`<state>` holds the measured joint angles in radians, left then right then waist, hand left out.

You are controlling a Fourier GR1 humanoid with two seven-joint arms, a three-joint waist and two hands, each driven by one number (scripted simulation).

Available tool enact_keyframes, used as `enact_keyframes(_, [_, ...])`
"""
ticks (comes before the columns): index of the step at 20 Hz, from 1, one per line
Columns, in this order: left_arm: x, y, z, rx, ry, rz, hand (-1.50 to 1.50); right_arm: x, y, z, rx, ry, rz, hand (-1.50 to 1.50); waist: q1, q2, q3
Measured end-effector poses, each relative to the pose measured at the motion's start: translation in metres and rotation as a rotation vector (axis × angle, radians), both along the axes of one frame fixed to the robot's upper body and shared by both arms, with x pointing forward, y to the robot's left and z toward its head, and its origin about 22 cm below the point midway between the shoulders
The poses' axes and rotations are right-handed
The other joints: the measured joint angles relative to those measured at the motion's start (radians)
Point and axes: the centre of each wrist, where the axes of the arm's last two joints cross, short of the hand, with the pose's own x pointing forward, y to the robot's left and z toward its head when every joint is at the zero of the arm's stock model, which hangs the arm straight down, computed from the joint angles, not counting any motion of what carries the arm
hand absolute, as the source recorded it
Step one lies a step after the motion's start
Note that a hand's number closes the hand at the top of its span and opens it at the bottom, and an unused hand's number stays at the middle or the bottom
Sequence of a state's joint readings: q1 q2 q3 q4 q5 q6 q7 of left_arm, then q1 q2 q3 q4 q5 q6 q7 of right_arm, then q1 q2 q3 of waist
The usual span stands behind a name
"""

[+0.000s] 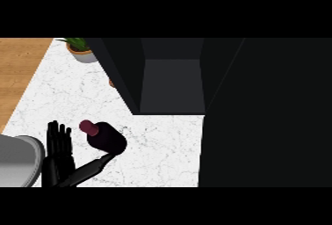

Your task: Pick up the wine, place it into the cabinet and close the cabinet

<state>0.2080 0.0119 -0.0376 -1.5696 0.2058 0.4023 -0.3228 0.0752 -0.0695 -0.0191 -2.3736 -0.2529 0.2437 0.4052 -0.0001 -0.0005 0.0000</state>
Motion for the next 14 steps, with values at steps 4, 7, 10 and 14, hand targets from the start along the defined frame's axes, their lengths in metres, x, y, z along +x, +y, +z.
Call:
enact_keyframes(4, [0.002,0.002,-0.014,-0.015,0.009,-0.004,-1.5,0.0,0.005,0.002,0.005,0.006,-0.002,-1.5,0.0,0.0,0.0])
enact_keyframes(7, [0.006,0.013,-0.027,-0.032,0.017,-0.012,-1.5,-0.003,0.003,-0.005,0.009,0.003,-0.004,-1.5,-0.001,0.0,0.0])
enact_keyframes(10, [0.002,0.01,-0.041,-0.046,0.029,-0.023,-1.5,-0.002,0.004,0.0,0.016,0.006,-0.005,-1.5,-0.001,0.0,0.0])
enact_keyframes(14, [0.007,0.008,-0.057,-0.046,0.034,-0.03,-1.5,-0.005,0.004,-0.003,0.013,0.007,-0.007,-1.5,-0.002,0.0,0.0])
